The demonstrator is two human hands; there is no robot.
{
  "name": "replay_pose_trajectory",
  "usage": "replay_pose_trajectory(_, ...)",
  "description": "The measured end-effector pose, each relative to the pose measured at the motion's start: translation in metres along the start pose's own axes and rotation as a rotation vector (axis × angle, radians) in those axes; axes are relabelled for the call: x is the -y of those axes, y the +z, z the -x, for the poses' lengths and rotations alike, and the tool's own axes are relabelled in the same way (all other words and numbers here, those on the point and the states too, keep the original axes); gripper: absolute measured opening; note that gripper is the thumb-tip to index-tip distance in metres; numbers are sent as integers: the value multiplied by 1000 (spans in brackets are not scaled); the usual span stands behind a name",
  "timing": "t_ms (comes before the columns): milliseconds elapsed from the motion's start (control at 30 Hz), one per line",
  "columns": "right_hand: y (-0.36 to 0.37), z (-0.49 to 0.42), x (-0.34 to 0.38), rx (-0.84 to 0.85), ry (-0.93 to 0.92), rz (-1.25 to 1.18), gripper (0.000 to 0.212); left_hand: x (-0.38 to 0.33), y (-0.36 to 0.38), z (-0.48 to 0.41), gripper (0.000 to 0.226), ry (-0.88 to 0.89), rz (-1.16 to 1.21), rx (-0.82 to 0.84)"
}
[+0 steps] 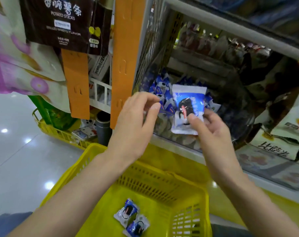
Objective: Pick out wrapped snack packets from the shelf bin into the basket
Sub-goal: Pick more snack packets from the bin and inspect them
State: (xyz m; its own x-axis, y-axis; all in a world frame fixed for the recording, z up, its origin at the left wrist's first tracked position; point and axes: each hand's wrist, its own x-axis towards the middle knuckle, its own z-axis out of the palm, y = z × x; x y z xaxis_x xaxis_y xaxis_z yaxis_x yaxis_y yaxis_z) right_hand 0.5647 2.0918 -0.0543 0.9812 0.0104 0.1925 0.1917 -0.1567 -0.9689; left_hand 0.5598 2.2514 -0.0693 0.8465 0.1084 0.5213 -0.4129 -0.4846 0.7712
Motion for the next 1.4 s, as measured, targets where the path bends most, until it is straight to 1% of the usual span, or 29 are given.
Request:
replay_pose_trajectory(67,-6,-32,8,-100,-30,94,14,0,0,-15,23,128,-191,64)
replay_pose_trajectory(100,-6,-50,9,-146,-38,145,17,1,1,-21,25,171,-292,119)
replay_pose_trajectory(167,-4,-90,5,-214,-37,276,26,8,5,-29,29,191,-448,233)
replay_pose_trajectory(233,3,-128,-4,-256,-18,398,39,15,8,-31,29,212,-537,301)
replay_pose_trajectory(267,5,-145,-9,-272,-2,430,41,18,9,-31,28,236,-570,322)
replay_pose_trajectory(300,8,-160,-15,-275,11,455,40,20,9,-30,28,255,-593,336)
replay_pose_trajectory(367,13,-185,-28,-241,34,553,36,23,8,-30,31,270,-609,330)
replay_pose_trajectory(467,18,-214,-41,-187,61,716,38,25,10,-32,38,293,-599,283)
replay_pose_trajectory(600,22,-239,-49,-148,26,729,38,31,13,-32,37,336,-596,250)
replay_pose_trajectory(733,24,-250,-51,-72,7,762,32,33,15,-32,36,337,-596,237)
replay_pose_trajectory(900,30,-257,-50,-82,-58,776,33,33,16,-31,35,345,-605,221)
replay_pose_trajectory(1067,27,-253,-50,-170,-163,762,28,33,17,-32,35,358,-602,192)
replay_pose_trajectory(1133,25,-253,-53,-166,-138,765,23,33,17,-32,36,360,-601,194)
replay_pose_trajectory(1200,24,-253,-58,-130,-58,781,13,34,17,-32,37,357,-603,201)
replay_pose_trajectory(1233,23,-253,-60,-105,-20,797,12,34,17,-32,37,356,-603,201)
replay_pose_trajectory(1333,26,-254,-61,-35,33,835,16,35,17,-32,37,358,-603,199)
replay_pose_trajectory(1400,29,-253,-58,63,27,909,22,35,17,-33,36,364,-602,194)
